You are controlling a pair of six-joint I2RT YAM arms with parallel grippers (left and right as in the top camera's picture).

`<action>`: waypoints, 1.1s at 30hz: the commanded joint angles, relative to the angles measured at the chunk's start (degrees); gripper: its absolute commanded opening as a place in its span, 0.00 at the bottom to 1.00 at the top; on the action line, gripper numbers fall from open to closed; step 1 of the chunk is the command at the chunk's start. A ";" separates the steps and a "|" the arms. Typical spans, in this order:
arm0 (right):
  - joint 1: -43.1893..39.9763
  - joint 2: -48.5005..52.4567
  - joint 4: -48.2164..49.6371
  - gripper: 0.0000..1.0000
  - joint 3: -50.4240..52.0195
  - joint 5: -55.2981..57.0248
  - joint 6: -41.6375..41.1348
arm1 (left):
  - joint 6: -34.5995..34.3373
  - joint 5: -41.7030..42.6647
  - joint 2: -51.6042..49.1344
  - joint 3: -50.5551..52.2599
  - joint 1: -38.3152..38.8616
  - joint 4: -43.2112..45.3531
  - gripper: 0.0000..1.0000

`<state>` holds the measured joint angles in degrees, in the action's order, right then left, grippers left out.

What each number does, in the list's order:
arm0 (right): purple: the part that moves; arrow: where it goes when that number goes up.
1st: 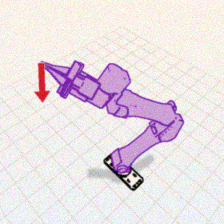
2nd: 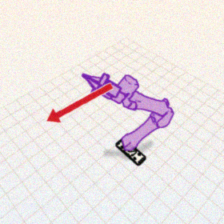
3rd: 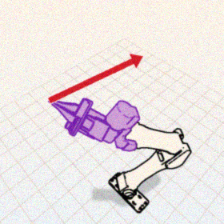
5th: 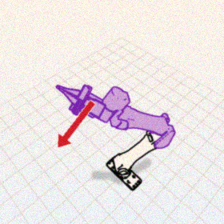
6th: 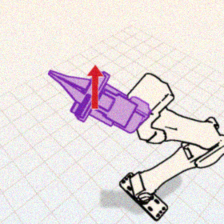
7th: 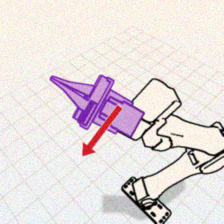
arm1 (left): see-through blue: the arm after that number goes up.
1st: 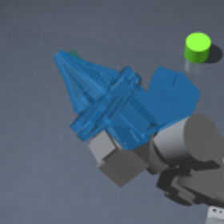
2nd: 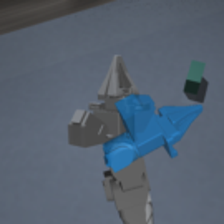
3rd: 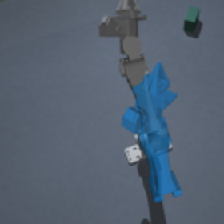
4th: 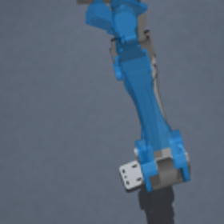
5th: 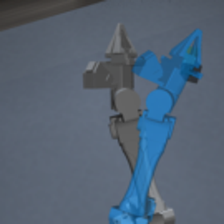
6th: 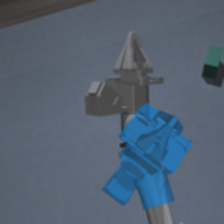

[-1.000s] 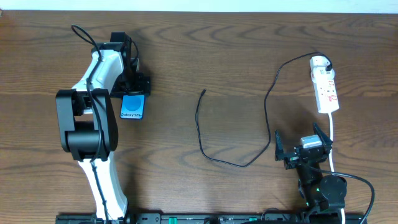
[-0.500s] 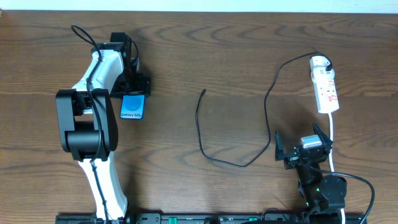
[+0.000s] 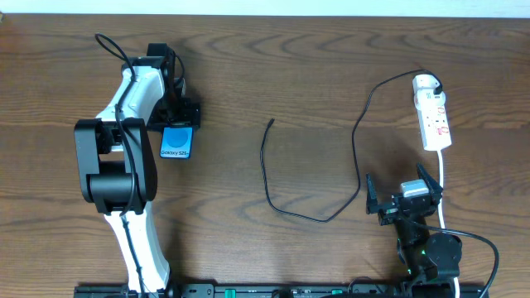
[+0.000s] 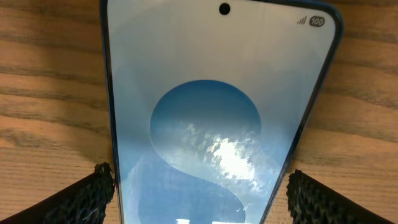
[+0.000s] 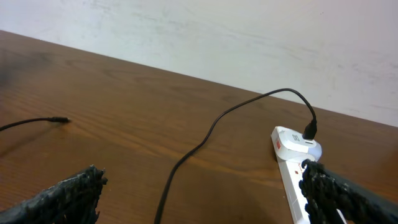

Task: Plug charger to phone and switch on socket
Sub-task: 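Lower the left gripper and close it on the phone's bottom edge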

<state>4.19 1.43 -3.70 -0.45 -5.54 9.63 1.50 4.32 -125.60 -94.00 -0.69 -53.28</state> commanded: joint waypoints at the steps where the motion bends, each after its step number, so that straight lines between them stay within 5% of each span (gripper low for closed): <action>1: -0.35 -0.31 -0.17 0.99 0.13 0.04 -0.59 | 0.33 -0.09 -0.44 0.57 -0.17 0.11 0.91; 33: -0.35 -0.31 -0.17 0.99 0.13 0.04 -0.61 | 0.35 2.10 -2.91 2.86 -0.17 1.99 0.90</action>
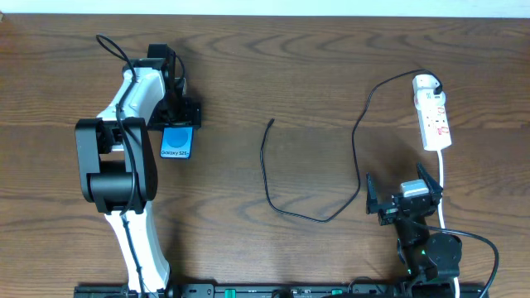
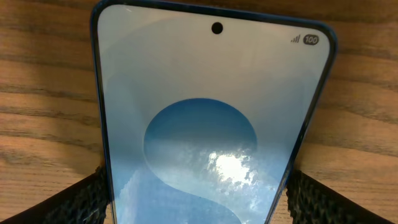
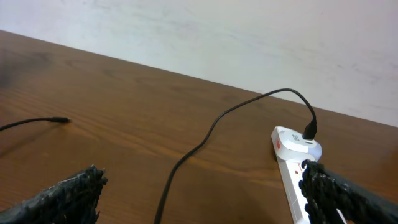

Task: Plug charger to phone and switch on socket
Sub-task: 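Lower the left gripper and close it on the phone's bottom edge, then lift the phone with the left gripper and tilt it upright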

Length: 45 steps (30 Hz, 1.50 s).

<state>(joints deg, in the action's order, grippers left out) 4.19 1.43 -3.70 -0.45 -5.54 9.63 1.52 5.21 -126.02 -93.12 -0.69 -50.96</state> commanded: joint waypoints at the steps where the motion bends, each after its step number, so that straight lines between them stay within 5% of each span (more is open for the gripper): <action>1: -0.35 -0.31 -0.17 0.99 0.13 0.04 -0.61 | 0.33 1.20 -2.49 1.99 -0.17 -0.33 0.90; 23: -0.35 -0.31 -0.17 0.99 0.13 0.04 -0.59 | -1.01 1.20 -2.49 1.99 -0.17 -0.37 0.73; 45: -0.35 -0.31 -0.17 0.99 0.13 0.04 -0.59 | -25.11 2.12 -2.49 1.99 -0.17 -3.21 0.73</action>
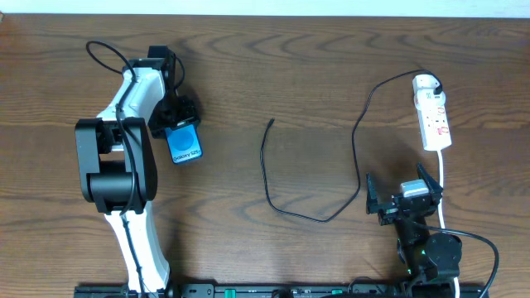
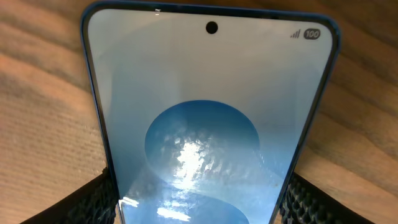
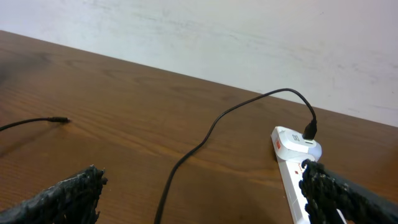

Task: Plug charger to phone and switch on socket
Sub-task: 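Lift the phone with the left gripper and tilt it upright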

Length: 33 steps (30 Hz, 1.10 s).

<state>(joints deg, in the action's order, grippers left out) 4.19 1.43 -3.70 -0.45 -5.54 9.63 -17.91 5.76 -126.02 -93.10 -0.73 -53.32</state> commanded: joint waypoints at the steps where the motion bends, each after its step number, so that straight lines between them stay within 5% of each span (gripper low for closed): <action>1: -0.35 -0.31 -0.17 0.99 0.13 0.04 -0.61 | -6.67 1.68 -2.49 1.97 -0.13 -1.03 0.73; 33: -0.35 -0.31 -0.17 0.99 0.13 0.04 -0.61 | -10.25 5.18 -2.49 1.99 -0.13 -1.20 0.73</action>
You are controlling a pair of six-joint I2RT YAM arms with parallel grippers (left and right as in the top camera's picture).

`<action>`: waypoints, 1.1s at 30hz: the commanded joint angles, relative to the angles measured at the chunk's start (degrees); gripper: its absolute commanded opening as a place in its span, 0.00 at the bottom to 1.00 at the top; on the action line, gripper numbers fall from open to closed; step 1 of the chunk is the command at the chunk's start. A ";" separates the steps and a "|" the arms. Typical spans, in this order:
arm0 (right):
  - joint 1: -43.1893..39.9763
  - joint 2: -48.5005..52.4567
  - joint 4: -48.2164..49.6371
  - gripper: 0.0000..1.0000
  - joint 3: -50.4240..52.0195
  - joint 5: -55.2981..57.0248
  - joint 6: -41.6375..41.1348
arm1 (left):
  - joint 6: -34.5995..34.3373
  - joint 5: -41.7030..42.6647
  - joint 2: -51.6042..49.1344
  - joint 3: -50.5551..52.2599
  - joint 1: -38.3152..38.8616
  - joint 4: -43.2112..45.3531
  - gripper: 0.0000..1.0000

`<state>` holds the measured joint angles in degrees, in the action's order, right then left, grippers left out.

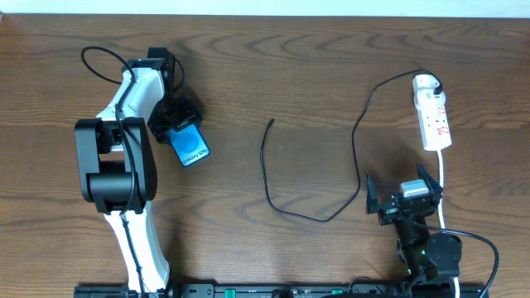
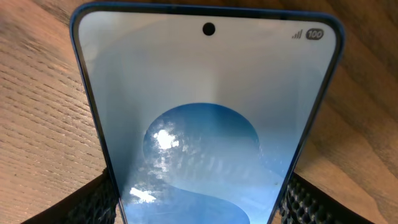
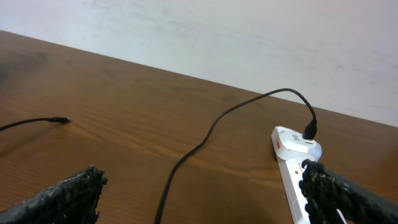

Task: Plug charger to phone and switch on socket
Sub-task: 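Lift the phone with the left gripper and tilt it upright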

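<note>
My left gripper is shut on a blue phone, whose free end points toward the lower right; in the left wrist view the phone fills the frame, pinched between both fingertips. The black charger cable lies loose in the middle of the table, its free plug tip pointing up, its other end plugged into the white power strip at the far right. My right gripper stands open near the front right, holding nothing; the cable and the strip show ahead of it.
The wooden table runs to a pale wall at the back. The strip's white lead trails toward the front beside my right arm.
The phone in my left gripper has turned further, its free end swinging right toward the table's middle. The right arm and cable have not moved.
At first my left gripper stood around the phone, which lay straight with its length toward the front. It then closed in on the phone's sides. Afterwards the phone was tilted clockwise in the grip, and now it is angled more. The right gripper stayed open and still.
</note>
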<state>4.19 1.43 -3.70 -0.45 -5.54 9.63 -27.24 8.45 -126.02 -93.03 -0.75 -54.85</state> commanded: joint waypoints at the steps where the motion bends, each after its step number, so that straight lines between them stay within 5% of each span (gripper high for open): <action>1: -0.35 -0.31 -0.17 0.99 0.13 0.04 -0.59 | -0.92 2.49 -2.47 1.92 -0.11 0.33 0.73; 33: -0.35 -0.31 -0.17 0.99 0.13 0.04 -0.61 | 0.39 -0.57 -2.45 1.90 -0.17 1.16 0.71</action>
<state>4.19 1.43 -3.70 -0.45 -5.54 9.63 -27.22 8.45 -126.02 -92.75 -0.73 -55.18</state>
